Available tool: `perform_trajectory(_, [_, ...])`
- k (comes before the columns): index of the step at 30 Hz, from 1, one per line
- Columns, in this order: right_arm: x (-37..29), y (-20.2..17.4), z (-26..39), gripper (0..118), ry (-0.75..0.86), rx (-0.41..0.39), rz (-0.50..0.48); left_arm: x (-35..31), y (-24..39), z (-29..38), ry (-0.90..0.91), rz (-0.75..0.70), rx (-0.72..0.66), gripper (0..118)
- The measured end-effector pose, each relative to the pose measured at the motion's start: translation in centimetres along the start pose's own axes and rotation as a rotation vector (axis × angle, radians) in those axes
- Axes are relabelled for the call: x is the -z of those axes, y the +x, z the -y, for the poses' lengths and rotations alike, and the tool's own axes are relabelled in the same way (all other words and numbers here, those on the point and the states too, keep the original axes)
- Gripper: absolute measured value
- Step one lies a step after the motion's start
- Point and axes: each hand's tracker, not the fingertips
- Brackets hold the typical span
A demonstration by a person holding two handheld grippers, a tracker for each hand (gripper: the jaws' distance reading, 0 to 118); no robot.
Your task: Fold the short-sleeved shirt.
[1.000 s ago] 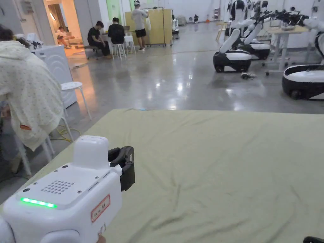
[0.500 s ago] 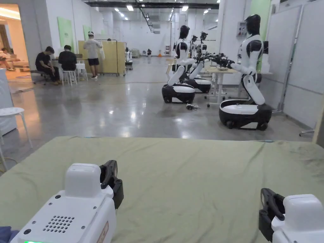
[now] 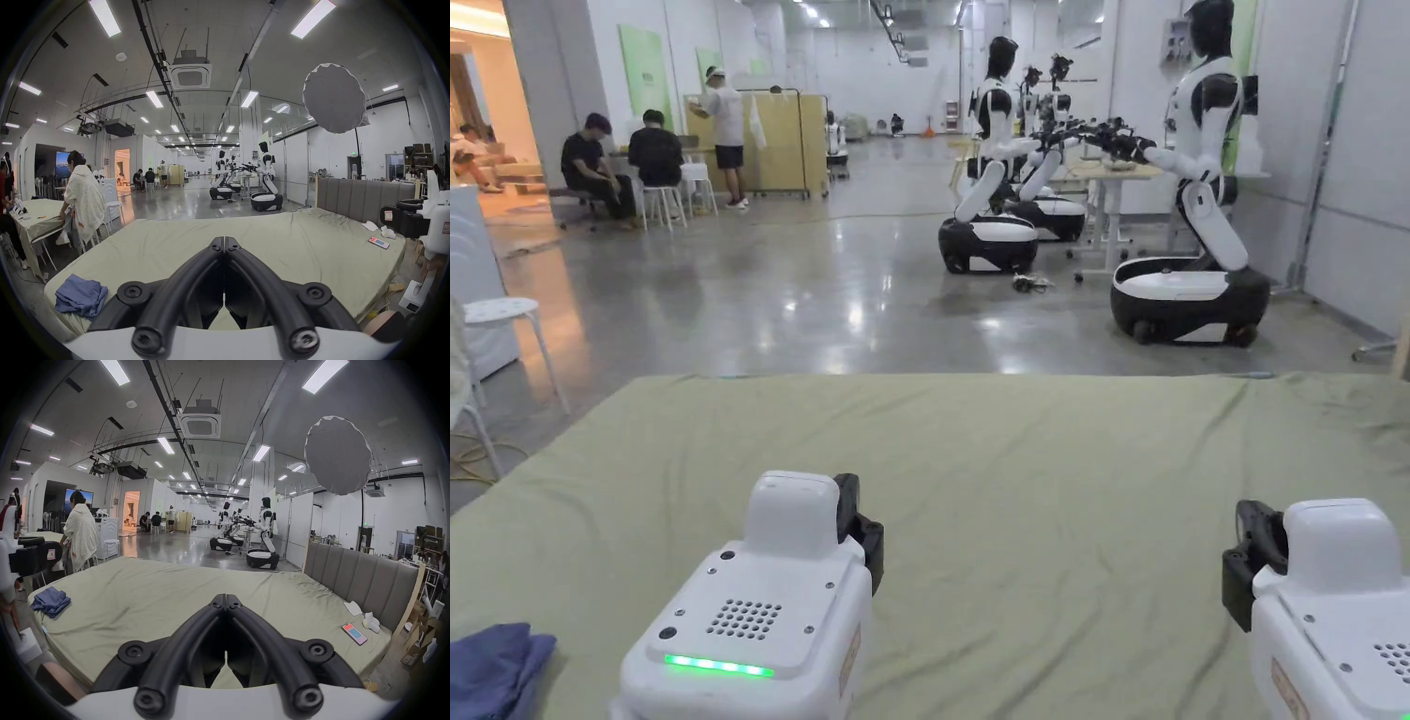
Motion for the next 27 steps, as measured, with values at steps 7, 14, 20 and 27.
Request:
perform_trajectory(7, [0.2, -0.4, 0.4, 0, 0.006, 0.009, 0.032, -0.3, 0.2, -0.7, 0.031, -0.033, 0.028, 2])
perform_trajectory(14, [0.7, -0.7, 0.5, 67, -0.012, 0.029, 0.025, -0.5, 0.0, -0.8, 0.04, -0.066, -0.011, 112])
perform_trajectory(20, [0.3, -1.9, -0.7, 118, 0.003, -0.004, 0.078, -0.2, 0.1, -0.8, 0.021, -0.084, -0.013, 112])
perform_trajectory(27, [1.1, -2.0, -1.1, 118, -0.07, 0.017, 0.046, -0.2, 0.0, -0.7, -0.004, -0.072, -0.042, 112])
